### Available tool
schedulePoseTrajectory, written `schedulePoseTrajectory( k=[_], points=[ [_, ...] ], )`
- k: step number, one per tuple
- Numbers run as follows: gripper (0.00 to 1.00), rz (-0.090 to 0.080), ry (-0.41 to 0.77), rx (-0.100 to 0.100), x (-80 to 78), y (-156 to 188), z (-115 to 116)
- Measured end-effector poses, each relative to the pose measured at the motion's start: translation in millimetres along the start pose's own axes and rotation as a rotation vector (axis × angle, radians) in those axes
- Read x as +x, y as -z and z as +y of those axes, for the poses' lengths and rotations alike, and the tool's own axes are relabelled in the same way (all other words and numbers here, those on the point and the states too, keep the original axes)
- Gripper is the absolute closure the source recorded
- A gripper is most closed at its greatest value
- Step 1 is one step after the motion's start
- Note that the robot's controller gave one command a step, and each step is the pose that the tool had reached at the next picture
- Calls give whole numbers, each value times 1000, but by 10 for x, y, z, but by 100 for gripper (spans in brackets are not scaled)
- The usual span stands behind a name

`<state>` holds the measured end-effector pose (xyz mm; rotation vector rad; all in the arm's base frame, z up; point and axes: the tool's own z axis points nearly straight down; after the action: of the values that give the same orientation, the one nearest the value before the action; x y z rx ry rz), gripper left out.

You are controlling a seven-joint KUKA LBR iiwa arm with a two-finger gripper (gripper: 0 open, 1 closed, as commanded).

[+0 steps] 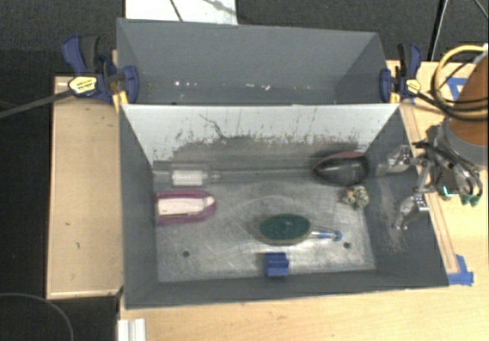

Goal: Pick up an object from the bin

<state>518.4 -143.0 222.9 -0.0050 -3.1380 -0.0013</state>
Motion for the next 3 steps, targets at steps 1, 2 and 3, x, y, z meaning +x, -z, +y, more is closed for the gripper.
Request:
schedulePoseTrajectory(
  k=[1,2,3],
  points=[
    [0,-12,-71,0,-152,-1532,639],
    [0,-18,-88,1,131,-1497,974],
    [100,-26,-83,3,102,-1481,958]
  ],
)
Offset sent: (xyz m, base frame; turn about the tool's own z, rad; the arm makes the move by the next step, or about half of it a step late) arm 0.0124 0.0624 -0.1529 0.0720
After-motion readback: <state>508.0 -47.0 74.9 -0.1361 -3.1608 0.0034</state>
